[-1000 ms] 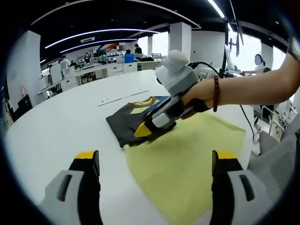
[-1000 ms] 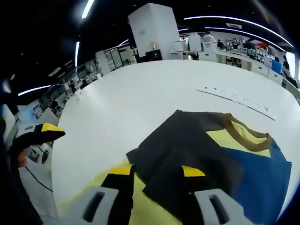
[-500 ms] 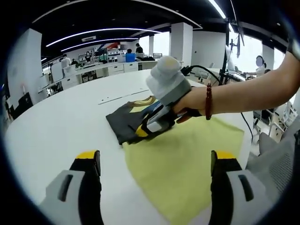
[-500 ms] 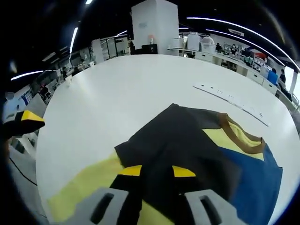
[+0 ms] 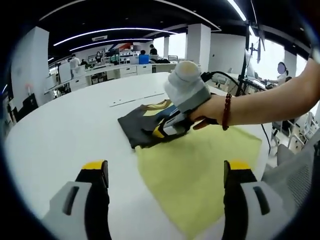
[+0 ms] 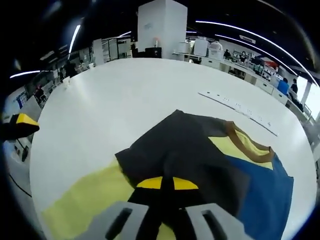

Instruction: Fold the garment on the visible template until the final outline fits inside the template.

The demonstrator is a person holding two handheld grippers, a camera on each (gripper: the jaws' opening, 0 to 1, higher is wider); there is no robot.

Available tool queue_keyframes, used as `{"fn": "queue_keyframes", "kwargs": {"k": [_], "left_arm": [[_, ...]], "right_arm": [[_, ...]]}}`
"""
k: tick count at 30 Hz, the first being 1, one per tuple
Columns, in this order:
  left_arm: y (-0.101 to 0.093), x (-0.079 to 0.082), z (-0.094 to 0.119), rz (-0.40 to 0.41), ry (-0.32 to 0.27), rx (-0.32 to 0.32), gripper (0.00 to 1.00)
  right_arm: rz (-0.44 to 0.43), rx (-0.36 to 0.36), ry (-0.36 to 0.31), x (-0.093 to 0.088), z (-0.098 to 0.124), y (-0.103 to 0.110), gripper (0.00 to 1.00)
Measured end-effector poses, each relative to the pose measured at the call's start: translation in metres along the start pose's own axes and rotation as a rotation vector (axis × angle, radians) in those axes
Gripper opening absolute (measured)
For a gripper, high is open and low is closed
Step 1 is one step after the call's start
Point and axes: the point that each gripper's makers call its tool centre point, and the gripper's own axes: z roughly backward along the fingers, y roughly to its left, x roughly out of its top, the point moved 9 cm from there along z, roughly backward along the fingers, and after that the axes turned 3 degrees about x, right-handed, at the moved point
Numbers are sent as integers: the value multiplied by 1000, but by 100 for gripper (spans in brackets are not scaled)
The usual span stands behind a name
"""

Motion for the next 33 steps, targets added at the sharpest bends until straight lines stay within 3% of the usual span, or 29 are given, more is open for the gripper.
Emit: {"fn": "queue_keyframes", "kwargs": {"k": [7, 10, 18, 33], "left_arm": [[1, -3, 0, 10, 4, 6, 93], [1, -3, 0, 21, 3, 8, 93], [-1, -5, 0, 20, 8, 2, 92], [-7, -2, 0, 24, -14, -27, 94]], "right_arm": [[-23, 15, -6, 0, 4, -3, 0], [-73, 50, -15, 1, 6, -3, 0], [-111, 50, -47, 4, 25, -19, 0], [-186, -24, -103, -2, 64, -60, 0]]}}
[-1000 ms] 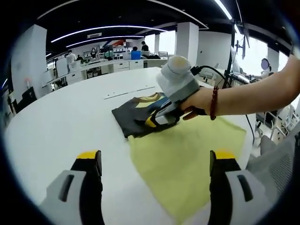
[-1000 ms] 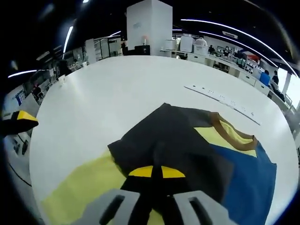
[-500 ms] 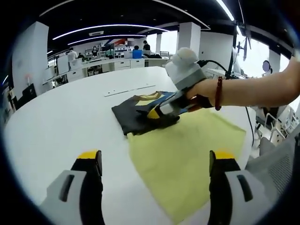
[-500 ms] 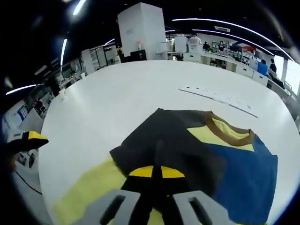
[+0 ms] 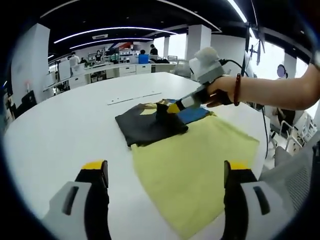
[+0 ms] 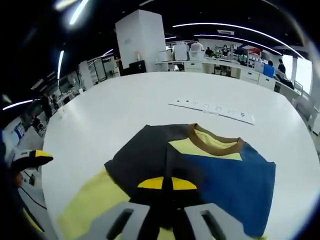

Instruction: Fold the garment on the visible template until the final outline fits inside the template.

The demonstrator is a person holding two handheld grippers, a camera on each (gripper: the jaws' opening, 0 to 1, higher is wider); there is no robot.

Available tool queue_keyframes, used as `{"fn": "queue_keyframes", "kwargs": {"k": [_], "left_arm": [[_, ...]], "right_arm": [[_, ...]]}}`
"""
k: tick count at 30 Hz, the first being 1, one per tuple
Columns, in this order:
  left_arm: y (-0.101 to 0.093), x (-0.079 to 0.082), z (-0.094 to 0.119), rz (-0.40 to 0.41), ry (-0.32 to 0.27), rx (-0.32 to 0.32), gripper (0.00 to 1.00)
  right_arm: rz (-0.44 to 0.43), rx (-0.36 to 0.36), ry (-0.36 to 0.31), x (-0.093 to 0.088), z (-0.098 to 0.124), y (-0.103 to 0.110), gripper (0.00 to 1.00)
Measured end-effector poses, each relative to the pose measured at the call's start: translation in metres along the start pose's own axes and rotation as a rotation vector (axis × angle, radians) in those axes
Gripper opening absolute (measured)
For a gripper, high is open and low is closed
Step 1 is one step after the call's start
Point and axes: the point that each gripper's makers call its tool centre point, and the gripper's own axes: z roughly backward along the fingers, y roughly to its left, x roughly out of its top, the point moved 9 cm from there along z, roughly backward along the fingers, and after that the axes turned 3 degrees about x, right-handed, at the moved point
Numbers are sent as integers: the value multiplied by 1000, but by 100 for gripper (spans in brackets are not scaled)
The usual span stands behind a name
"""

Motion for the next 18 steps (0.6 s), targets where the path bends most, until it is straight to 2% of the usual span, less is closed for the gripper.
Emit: {"fn": "queue_keyframes", "kwargs": {"k": [8, 18], "left_arm": [[-2, 2, -1, -12, 3, -3, 94], [-4, 5, 0, -18, -2, -8, 94]], "right_arm": [[-46, -43, -44, -1, 19, -17, 0], [-133, -90, -79, -12, 42, -35, 0]]}}
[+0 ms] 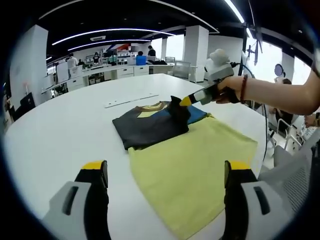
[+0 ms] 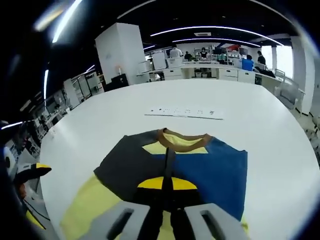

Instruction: Fold the garment on the visible template until the final outline fits inside the template.

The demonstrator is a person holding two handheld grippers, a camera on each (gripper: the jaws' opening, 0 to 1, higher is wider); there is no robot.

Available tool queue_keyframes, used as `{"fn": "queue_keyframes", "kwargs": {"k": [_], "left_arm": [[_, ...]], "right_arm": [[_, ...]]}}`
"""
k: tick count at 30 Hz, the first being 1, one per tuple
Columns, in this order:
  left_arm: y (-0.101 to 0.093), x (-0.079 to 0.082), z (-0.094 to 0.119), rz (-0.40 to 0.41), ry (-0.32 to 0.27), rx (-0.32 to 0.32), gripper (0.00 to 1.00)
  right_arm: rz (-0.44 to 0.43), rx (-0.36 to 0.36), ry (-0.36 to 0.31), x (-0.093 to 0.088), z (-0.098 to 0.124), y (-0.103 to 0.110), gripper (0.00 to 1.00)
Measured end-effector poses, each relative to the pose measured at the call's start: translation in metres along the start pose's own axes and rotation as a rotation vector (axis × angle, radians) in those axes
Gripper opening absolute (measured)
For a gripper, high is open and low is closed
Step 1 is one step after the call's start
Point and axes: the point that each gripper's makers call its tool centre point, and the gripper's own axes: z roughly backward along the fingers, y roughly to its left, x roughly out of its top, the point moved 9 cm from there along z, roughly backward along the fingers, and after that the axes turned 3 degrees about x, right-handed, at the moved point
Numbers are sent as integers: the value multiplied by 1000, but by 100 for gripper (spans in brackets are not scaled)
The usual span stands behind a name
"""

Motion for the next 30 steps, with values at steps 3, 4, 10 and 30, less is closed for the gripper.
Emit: {"fn": "queue_keyframes", "kwargs": {"k": [3, 4, 10, 30], "left_arm": [[1, 0, 1, 2, -2, 3, 95], [1, 0, 1, 2, -3, 4, 95], [0, 0, 2, 1, 2, 5, 94], [1, -5, 5, 7, 20, 13, 97]], "right_arm": [[-12, -14, 0, -3, 7, -5, 0], [-15, -18, -1, -4, 8, -7, 0], [-48, -52, 8, -13, 17, -19, 0], [-154, -130, 86, -47, 26, -47, 0]]}}
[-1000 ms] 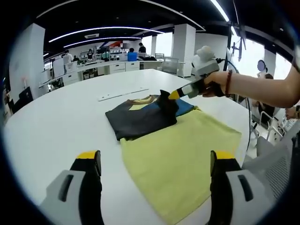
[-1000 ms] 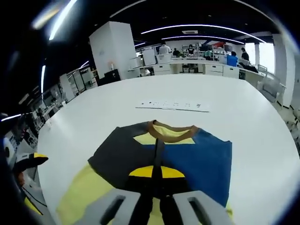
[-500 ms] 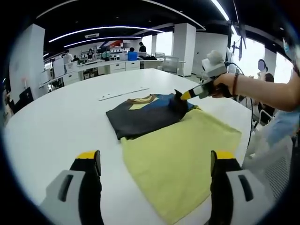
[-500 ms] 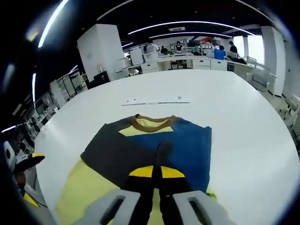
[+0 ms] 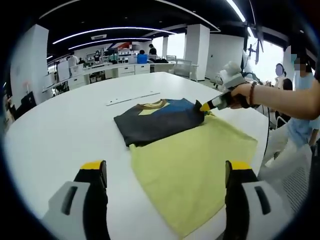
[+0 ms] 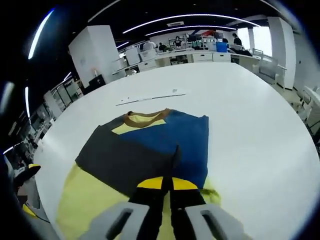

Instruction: Fold the garment on the visible template until the final outline fits inside the template.

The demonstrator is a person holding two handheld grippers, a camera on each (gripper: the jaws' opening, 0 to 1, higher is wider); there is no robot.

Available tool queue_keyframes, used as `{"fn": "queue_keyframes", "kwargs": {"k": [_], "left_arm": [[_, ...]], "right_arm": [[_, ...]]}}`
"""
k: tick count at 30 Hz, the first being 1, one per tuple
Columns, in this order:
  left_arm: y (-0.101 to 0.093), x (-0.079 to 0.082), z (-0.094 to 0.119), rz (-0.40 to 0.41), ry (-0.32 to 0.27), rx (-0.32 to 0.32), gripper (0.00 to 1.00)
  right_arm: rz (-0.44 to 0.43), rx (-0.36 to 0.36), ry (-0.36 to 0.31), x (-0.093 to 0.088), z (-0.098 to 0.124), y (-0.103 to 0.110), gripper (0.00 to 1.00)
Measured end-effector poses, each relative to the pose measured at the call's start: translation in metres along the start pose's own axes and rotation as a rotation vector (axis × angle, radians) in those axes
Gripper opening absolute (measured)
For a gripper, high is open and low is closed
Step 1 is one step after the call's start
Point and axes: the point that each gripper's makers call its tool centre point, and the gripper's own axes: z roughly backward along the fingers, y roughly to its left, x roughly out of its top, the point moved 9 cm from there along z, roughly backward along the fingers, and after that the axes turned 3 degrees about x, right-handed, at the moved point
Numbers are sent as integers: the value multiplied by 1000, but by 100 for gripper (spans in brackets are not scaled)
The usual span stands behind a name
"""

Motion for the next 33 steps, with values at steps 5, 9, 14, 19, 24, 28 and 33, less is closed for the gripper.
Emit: {"fn": "queue_keyframes", "kwargs": {"k": [5, 9, 14, 19, 24, 28, 33], "left_arm": [[0, 1, 1, -1, 2, 3, 99], [1, 1, 2, -4, 1, 2, 99], [1, 2, 3, -14, 4, -6, 99], [1, 3, 6, -17, 0, -14, 99], [0, 2, 11, -41, 6, -36, 99], [-3, 0, 14, -66, 17, -68, 99], [-7, -5, 17, -99, 44, -100, 99]], "right_arm": [[23, -15, 6, -2, 4, -3, 8], [17, 26, 5, -1, 8, -3, 25], [64, 87, 12, -2, 18, 1, 52], [104, 155, 38, -6, 31, 7, 67], [157, 218, 51, -11, 48, 13, 80], [175, 270, 53, -13, 61, 19, 88], [246, 313, 74, -20, 78, 25, 94]]}}
